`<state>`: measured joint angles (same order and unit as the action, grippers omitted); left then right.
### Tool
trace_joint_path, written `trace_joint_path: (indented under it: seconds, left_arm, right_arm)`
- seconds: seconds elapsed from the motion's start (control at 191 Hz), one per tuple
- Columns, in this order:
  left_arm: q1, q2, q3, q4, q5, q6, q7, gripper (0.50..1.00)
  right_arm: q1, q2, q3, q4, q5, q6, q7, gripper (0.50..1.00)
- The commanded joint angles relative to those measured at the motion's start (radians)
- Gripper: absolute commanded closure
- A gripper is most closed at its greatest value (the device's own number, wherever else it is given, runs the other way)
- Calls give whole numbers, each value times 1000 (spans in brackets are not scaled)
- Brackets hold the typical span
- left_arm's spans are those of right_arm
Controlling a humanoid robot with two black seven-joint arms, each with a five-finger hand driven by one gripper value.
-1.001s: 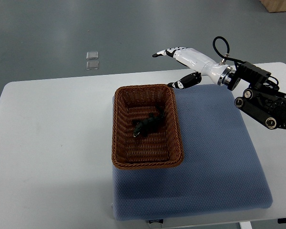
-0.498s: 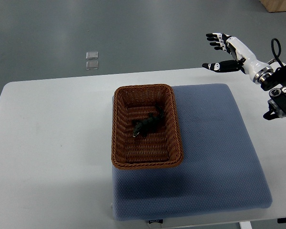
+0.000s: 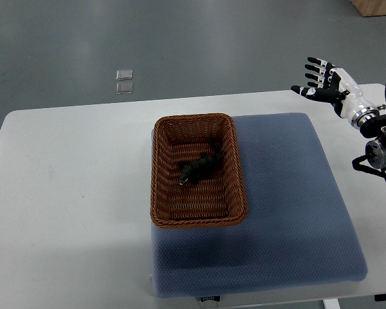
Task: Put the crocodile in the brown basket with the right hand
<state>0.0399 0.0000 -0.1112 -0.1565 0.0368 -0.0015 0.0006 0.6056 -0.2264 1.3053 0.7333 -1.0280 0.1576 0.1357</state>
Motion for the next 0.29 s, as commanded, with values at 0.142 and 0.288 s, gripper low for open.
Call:
trace_joint_path:
  seconds: [0.142,0.288]
  left_arm:
    - [0,0,1,0,0,0,-1,500]
    - [0,0,-1,0,0,0,1,500]
  right_arm:
    - [-17,10,32,0,92,-32,2,570]
    - [-27,18,29,0,135,-32,4,570]
